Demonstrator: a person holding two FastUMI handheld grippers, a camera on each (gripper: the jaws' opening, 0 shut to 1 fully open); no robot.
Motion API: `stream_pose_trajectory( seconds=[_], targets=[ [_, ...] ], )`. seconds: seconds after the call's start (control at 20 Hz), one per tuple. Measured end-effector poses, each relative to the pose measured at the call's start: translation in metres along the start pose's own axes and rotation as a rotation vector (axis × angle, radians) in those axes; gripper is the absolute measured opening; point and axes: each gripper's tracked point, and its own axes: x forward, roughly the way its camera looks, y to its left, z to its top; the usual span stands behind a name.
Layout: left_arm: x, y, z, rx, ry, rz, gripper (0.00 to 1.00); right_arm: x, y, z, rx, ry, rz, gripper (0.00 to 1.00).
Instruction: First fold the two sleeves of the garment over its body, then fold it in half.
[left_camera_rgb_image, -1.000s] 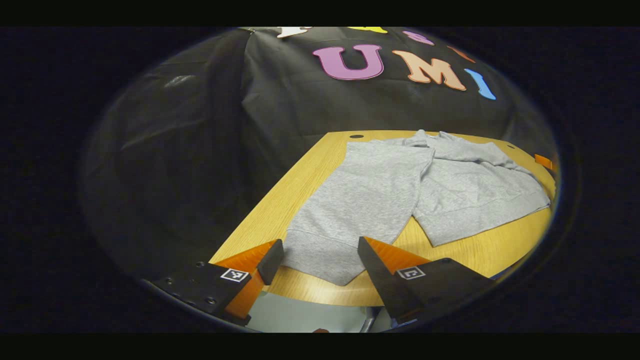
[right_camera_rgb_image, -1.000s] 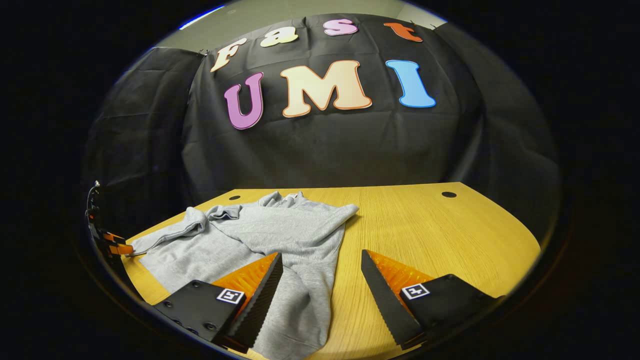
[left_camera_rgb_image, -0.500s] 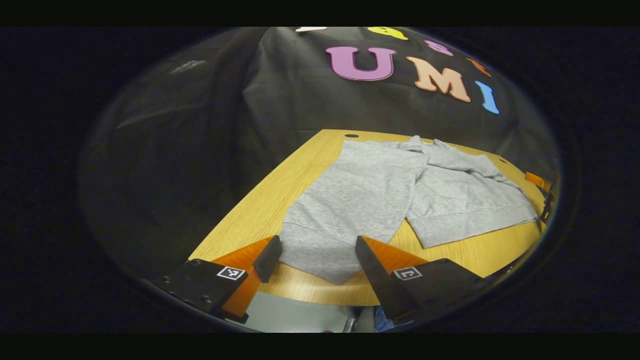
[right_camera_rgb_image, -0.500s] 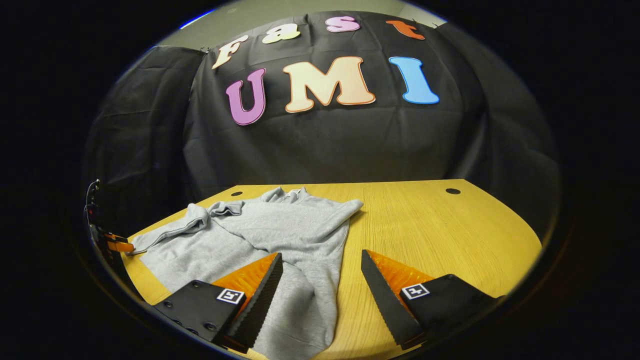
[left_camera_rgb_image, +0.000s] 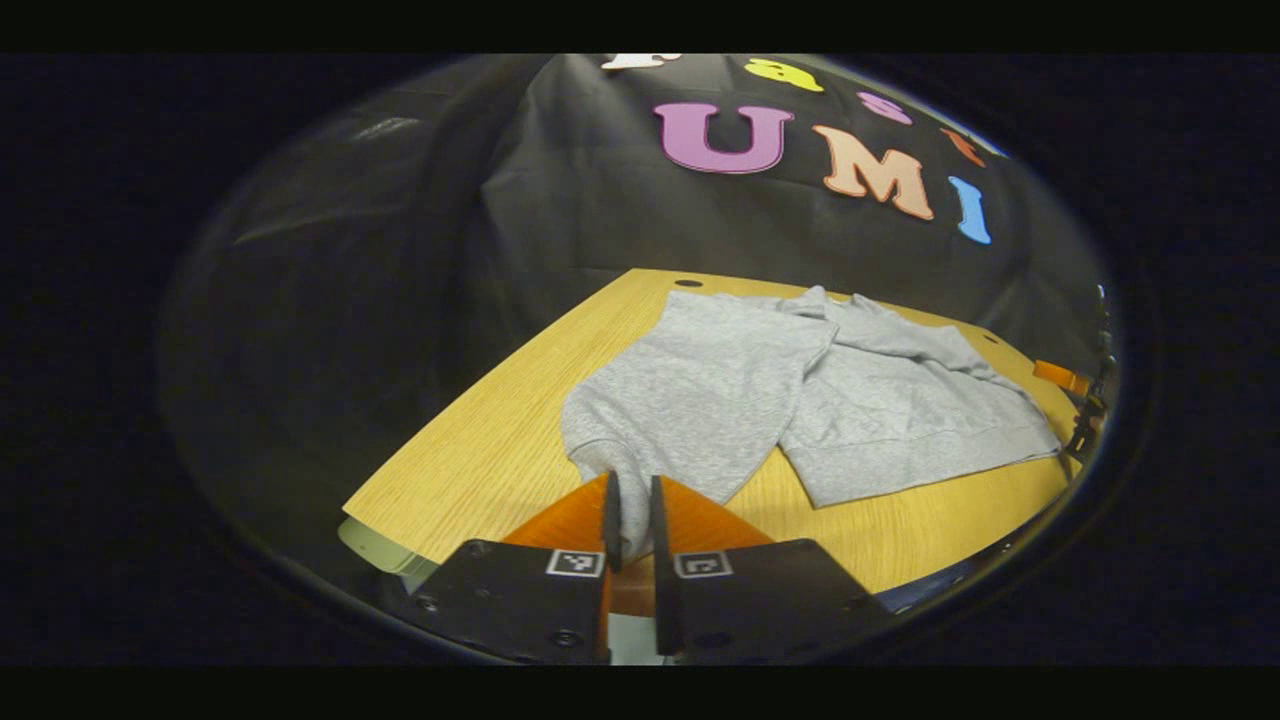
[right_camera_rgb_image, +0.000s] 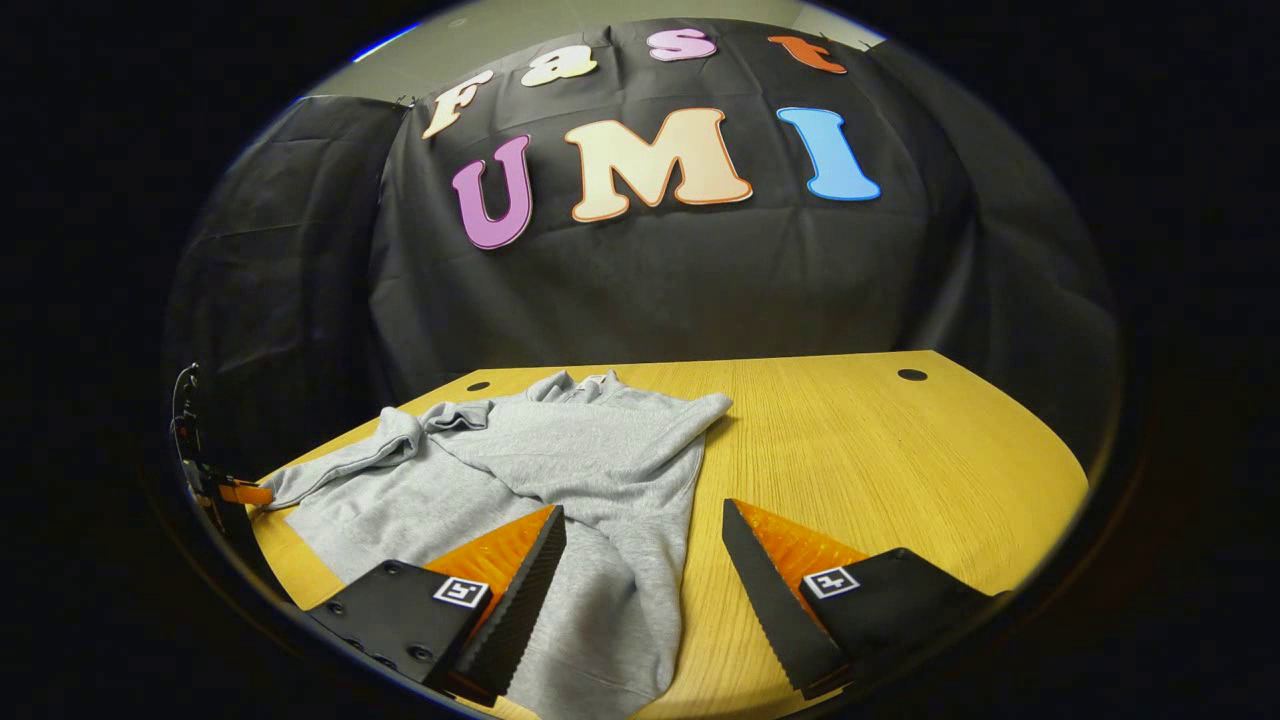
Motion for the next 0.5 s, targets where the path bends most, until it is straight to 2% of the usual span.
stream_pose_trajectory(
  seconds=[0.05, 0.1, 0.15, 0.5],
  targets=[
    [0.001, 0.000, -0.001, -0.008, -0.005, 0.001, 0.08, 0.000, 0.001, 0.001, 0.001, -0.001, 0.003, 0.98],
    [0.001, -0.001, -0.001, -0.010, -0.007, 0.003, 0.04, 0.000, 0.002, 0.001, 0.002, -0.001, 0.005, 0.94],
    [0.001, 0.000, -0.002, -0.006, -0.004, 0.004, 0.01, 0.000, 0.002, -0.001, 0.002, 0.000, 0.007, 0.98],
    [0.004, -0.003, 0.010, -0.012, -0.012, 0.022, 0.00, 0.002, 0.001, -0.006, -0.006, 0.017, 0.002, 0.98]
  ],
)
